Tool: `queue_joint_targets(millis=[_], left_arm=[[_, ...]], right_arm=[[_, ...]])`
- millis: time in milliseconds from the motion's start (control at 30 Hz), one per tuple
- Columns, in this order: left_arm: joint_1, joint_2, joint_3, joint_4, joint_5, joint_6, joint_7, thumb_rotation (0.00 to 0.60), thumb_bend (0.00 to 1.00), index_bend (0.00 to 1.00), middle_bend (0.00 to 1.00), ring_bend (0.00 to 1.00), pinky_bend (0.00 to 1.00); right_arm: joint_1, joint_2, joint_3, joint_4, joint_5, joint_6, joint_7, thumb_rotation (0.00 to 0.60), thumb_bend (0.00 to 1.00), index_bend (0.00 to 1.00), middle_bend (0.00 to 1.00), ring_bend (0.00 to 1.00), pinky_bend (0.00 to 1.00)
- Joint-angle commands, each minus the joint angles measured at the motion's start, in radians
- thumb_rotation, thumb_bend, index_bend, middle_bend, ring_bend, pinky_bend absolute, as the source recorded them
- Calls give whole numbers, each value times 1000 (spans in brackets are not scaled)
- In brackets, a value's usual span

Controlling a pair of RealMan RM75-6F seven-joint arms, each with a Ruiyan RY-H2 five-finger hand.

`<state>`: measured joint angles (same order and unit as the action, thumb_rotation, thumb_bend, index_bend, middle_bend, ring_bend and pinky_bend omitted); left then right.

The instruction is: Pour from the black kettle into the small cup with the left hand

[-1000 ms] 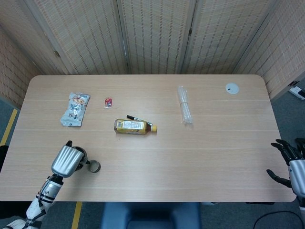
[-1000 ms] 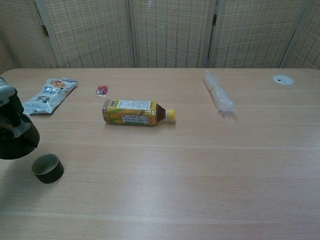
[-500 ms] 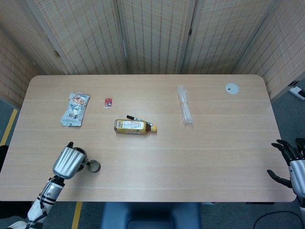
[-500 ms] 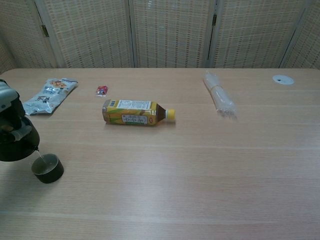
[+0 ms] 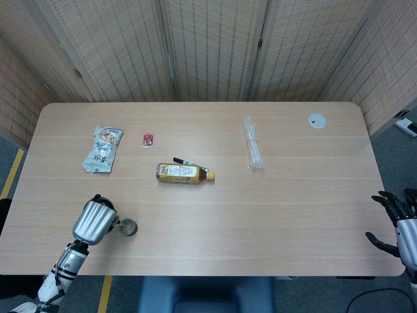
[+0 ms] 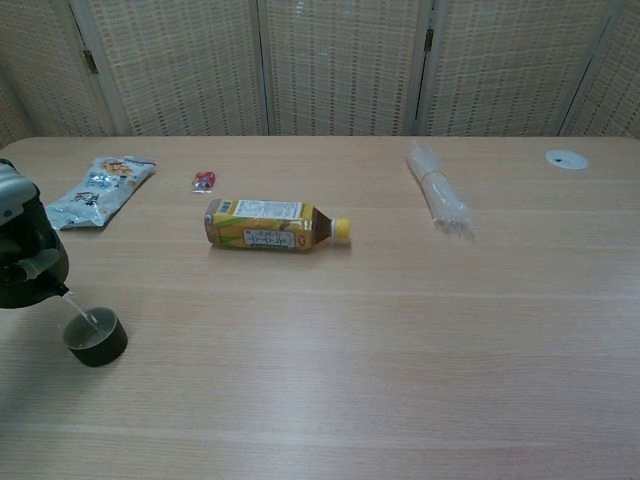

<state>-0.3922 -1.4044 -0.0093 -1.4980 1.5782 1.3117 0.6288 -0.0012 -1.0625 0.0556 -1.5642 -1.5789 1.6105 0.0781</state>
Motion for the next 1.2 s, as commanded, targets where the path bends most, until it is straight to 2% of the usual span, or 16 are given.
queue_joint_targets(millis=[33, 1200], left_arm=[[0, 0, -1, 0, 0, -1, 0, 592, 491, 1000, 1000, 867, 498], [5, -2, -10, 51, -4, 0, -12, 600, 495, 1000, 1000, 867, 498]], right_arm=[[0, 0, 0, 0, 0, 0, 0, 600, 167, 224, 227, 309, 100], [-2, -1, -2, -8, -5, 4, -12, 600, 167, 224, 228, 309, 100]])
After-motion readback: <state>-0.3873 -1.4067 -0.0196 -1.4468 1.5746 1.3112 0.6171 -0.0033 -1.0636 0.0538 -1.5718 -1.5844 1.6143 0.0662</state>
